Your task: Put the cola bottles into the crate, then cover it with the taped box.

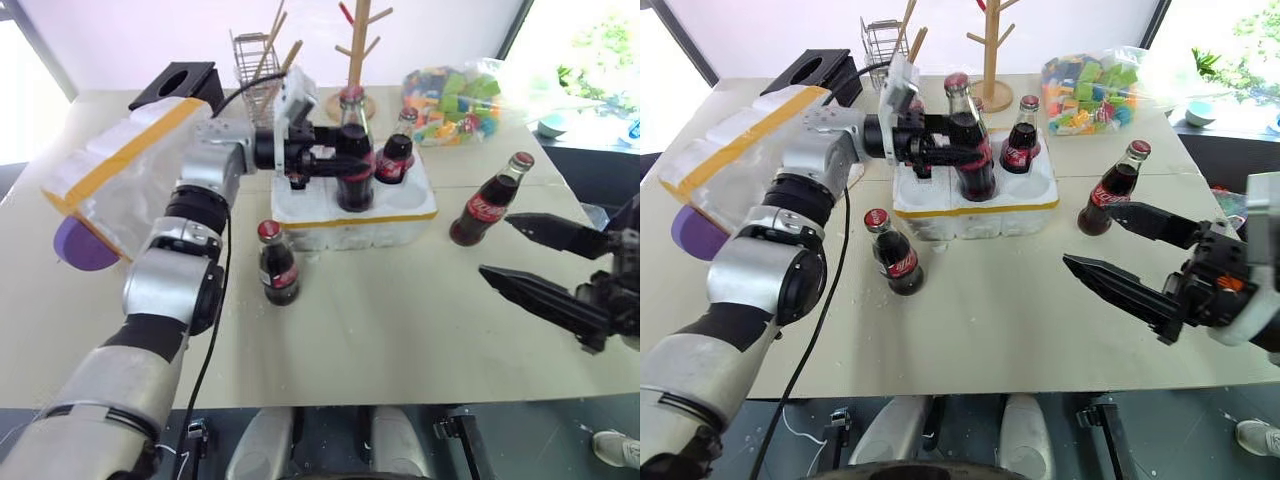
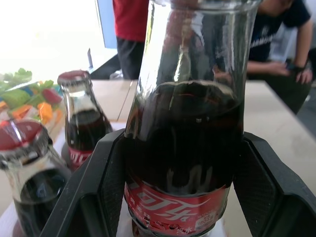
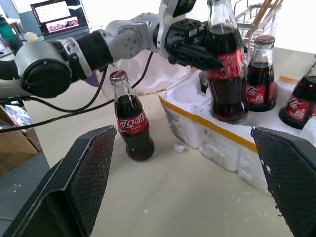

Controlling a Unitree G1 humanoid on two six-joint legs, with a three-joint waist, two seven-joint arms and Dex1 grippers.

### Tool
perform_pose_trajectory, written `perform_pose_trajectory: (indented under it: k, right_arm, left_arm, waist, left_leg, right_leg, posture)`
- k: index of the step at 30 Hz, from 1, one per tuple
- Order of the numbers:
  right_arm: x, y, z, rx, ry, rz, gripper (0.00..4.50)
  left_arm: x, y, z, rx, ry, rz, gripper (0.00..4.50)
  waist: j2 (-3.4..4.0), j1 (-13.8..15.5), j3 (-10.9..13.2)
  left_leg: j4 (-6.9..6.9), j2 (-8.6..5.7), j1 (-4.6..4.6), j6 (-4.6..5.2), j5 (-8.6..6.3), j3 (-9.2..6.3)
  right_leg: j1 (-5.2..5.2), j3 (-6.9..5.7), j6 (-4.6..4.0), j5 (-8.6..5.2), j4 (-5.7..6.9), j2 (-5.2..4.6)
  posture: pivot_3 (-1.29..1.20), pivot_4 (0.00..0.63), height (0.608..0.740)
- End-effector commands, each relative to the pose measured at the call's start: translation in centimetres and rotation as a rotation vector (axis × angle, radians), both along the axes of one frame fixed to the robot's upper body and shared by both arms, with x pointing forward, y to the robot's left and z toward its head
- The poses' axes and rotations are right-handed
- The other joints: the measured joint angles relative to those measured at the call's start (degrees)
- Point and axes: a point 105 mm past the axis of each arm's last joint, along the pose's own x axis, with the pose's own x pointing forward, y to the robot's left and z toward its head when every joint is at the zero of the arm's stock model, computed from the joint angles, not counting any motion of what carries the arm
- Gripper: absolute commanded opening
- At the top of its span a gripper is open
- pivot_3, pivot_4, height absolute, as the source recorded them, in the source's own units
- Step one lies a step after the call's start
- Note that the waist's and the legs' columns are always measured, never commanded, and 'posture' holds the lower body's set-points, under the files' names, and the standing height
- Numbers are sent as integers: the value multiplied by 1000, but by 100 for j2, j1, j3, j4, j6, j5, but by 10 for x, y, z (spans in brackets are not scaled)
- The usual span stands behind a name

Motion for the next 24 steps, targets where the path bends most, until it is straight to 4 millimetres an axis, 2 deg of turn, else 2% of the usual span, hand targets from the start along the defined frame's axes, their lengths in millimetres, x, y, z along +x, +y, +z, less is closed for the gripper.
perform_pose_trajectory:
  k: [1, 4, 8, 9, 14, 18, 21, 24]
  right_arm:
    - [3, 0, 7, 3, -41, -9, 4500]
    - [7, 0, 6, 9, -41, -15, 4500]
    - [11, 3, 4, 12, -37, -8, 4500]
    - [11, 4, 5, 14, -36, -4, 4500]
    - [16, 5, 4, 18, -30, 4, 4500]
    - [20, 8, 4, 20, -20, 26, 4500]
    - [23, 10, 2, 15, -12, 43, 4500]
    - [24, 10, 1, 10, -3, 62, 4500]
  left_arm:
    - [6, -2, -5, 5, -66, 60, 2453]
    - [11, -4, -17, 4, -37, 105, 2453]
    - [13, 1, -20, -24, 17, 127, 4360]
    - [14, 4, -18, -33, 22, 129, 4460]
    - [11, 27, 6, -96, 27, 122, 4460]
    - [-1, 77, 42, -147, -29, 166, 4460]
    - [-25, 112, 53, -117, -57, 201, 4460]
    - [-62, 138, 44, -49, -19, 197, 4460]
  waist:
    - [-2, -3, 1]
    - [-2, -10, 1]
    - [1, -10, 0]
    - [1, -5, 0]
    - [0, -13, 0]
    - [2, -75, -1]
    - [5, -172, -3]
    - [10, -197, -4]
  left_leg:
    - [0, 0, 0, 0, 0, 0]
    - [1, 0, 0, 0, 0, 1]
    - [1, 1, 1, 0, 0, 1]
    - [2, 1, 3, 0, 0, 1]
    - [10, 1, 4, 0, 0, 1]
    - [8, 3, 5, 0, 1, 0]
    - [3, 3, 7, -1, 1, -7]
    - [-3, 3, 13, -1, 1, -5]
  right_leg:
    - [0, 0, 0, 0, 0, 0]
    - [0, 0, 2, 1, 0, 0]
    - [0, 0, 2, 1, 4, 3]
    - [1, 0, 2, 1, 5, 3]
    - [5, 0, 2, 4, 7, 4]
    - [3, 1, 2, 4, 8, 6]
    - [3, 2, 1, 4, 11, 6]
    - [3, 9, 0, 4, 14, 5]
  posture:
    - [0, 150, 740]
    - [0, 150, 740]
    - [0, 150, 740]
    - [0, 150, 740]
    - [0, 150, 740]
    - [0, 150, 740]
    - [0, 150, 740]
    - [0, 150, 740]
